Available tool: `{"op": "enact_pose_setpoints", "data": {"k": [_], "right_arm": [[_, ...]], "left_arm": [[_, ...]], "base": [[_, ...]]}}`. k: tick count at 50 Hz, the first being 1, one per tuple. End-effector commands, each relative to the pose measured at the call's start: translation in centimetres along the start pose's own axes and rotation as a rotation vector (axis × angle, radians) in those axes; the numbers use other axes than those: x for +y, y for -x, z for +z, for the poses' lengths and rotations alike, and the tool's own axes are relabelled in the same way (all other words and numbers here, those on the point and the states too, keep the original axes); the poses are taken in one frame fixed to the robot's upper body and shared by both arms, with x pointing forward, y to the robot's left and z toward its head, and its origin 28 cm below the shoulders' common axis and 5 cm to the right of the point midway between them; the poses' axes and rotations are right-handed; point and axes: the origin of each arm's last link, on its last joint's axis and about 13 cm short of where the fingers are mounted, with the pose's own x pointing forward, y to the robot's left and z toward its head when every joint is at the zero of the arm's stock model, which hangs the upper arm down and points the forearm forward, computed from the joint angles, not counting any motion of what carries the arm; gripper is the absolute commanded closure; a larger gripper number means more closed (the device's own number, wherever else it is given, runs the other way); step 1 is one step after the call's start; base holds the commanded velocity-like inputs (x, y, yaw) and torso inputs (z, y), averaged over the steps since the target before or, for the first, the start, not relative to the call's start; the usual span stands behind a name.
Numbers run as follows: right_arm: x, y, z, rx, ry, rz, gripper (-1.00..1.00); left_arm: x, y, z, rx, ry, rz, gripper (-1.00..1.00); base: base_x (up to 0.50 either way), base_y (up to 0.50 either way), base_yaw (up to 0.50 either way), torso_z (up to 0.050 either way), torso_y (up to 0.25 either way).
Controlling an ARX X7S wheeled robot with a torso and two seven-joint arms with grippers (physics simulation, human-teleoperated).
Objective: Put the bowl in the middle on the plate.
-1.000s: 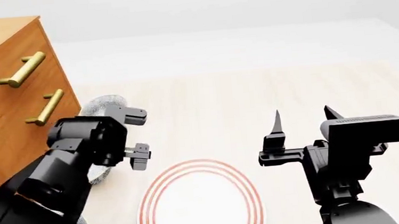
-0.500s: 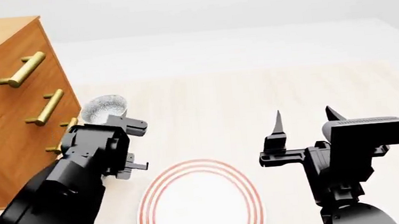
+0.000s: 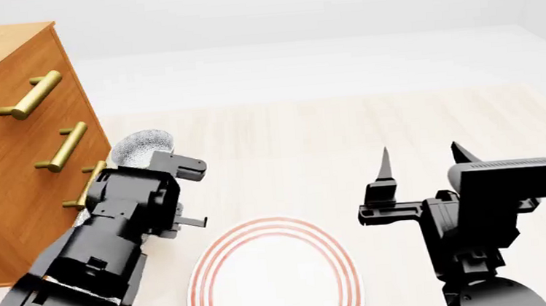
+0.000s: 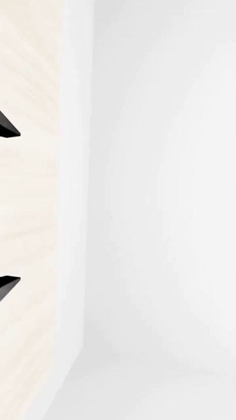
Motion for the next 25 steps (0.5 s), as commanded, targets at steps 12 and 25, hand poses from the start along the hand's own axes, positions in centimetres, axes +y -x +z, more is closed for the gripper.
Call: {"op": "enact_pose_setpoints", "data": {"k": [12, 25], "right_arm": [[-0.1, 0.1, 0.2, -0.009, -0.007, -0.005, -1.0], [-0.2, -0.1, 0.2, -0.009, -0.009, -0.02, -1.0]], "left_arm": [[2.3, 9.9, 1.2, -0.354, -0.061, -0.06, 1.0], [0.5, 15.8, -4.3, -0.64, -0.503, -0.224, 1.0]], "base": [[0.0, 0.0, 0.0, 0.0, 0.0], [0.0, 0.0, 0.0, 0.0, 0.001]]}}
